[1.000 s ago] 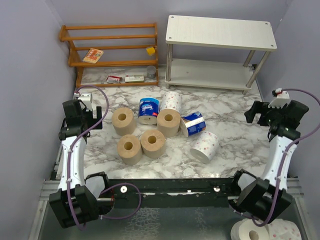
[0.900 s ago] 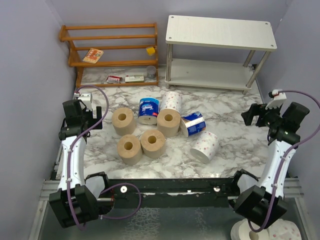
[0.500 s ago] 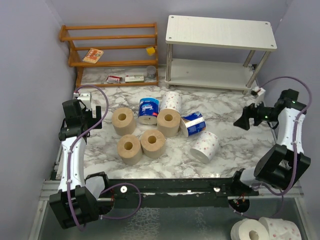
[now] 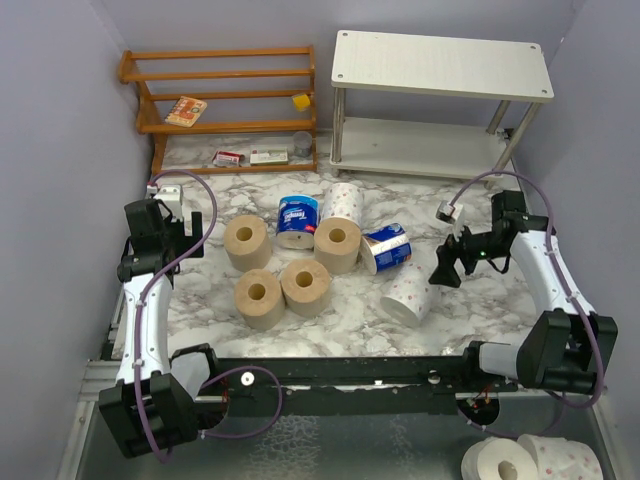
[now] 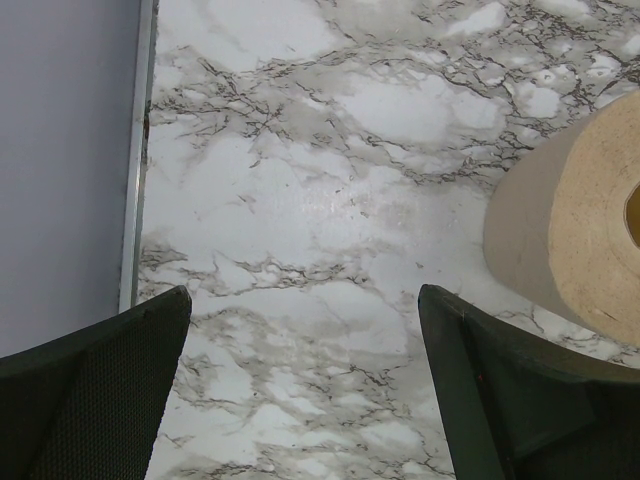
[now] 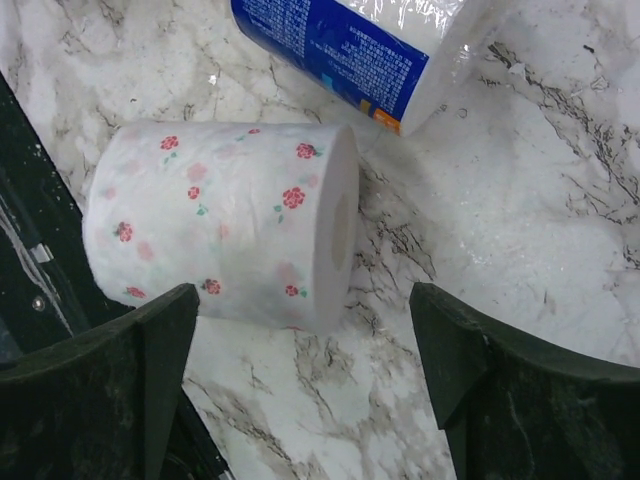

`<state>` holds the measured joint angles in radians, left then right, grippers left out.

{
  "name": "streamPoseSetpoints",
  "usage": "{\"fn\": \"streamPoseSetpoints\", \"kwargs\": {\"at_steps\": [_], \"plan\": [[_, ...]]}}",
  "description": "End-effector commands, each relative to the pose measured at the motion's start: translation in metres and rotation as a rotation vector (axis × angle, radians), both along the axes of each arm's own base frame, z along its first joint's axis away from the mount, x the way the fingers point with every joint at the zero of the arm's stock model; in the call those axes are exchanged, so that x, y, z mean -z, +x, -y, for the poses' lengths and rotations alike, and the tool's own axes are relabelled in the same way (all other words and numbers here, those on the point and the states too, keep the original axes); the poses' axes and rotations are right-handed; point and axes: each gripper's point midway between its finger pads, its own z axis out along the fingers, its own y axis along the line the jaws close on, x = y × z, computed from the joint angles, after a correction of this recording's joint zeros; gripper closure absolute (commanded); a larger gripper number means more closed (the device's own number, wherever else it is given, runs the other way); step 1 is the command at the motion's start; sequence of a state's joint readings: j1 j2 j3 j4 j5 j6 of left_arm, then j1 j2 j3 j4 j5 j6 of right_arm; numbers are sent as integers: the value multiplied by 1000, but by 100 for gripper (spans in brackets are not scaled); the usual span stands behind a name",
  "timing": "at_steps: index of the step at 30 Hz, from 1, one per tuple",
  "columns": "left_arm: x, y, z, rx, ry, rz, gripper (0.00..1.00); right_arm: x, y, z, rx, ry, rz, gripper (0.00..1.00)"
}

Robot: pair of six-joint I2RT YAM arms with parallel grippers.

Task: Place and organize the paper towels onto the shelf

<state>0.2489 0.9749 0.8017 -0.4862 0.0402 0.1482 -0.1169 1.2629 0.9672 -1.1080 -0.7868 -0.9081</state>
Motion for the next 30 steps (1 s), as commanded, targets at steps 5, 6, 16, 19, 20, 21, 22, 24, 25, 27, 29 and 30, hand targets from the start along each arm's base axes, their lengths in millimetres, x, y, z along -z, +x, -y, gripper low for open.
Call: {"fn": "streamPoseSetpoints", "kwargs": {"at_steps": [5, 6, 16, 19, 20, 21, 22, 24, 25, 27, 29, 30], "plan": [[3, 0, -4, -19, 7, 4, 1, 24, 6, 0, 18, 3, -29, 27], [3, 0, -4, -19, 6, 3, 1, 23, 5, -1, 13, 6, -26, 27], [7, 1, -4, -15, 3, -10, 1, 25, -3, -9, -53, 57, -64, 92], [8, 1, -4, -15, 1, -16, 1, 23, -9, -15, -99, 93, -77, 99], [9, 1, -4, -16, 1, -18, 1, 21, -10, -16, -112, 106, -81, 99], [9, 1, -4, -17, 1, -21, 1, 19, -11, -18, -124, 117, -83, 99], [9, 1, -4, -16, 1, -20, 1, 17, -12, -19, -133, 128, -88, 99], [10, 1, -5, -18, 3, -22, 1, 9, -9, -21, -138, 140, -81, 99], [10, 1, -5, -20, 3, -21, 1, 4, -6, -20, -140, 138, -70, 99], [10, 1, -5, -20, 3, -21, 1, -11, 4, -17, -132, 109, -21, 99], [10, 1, -5, -20, 4, -23, 1, -34, 25, -7, -100, 42, 74, 99], [9, 1, -5, -20, 5, -20, 1, -42, 36, 0, -71, -2, 120, 99]]}}
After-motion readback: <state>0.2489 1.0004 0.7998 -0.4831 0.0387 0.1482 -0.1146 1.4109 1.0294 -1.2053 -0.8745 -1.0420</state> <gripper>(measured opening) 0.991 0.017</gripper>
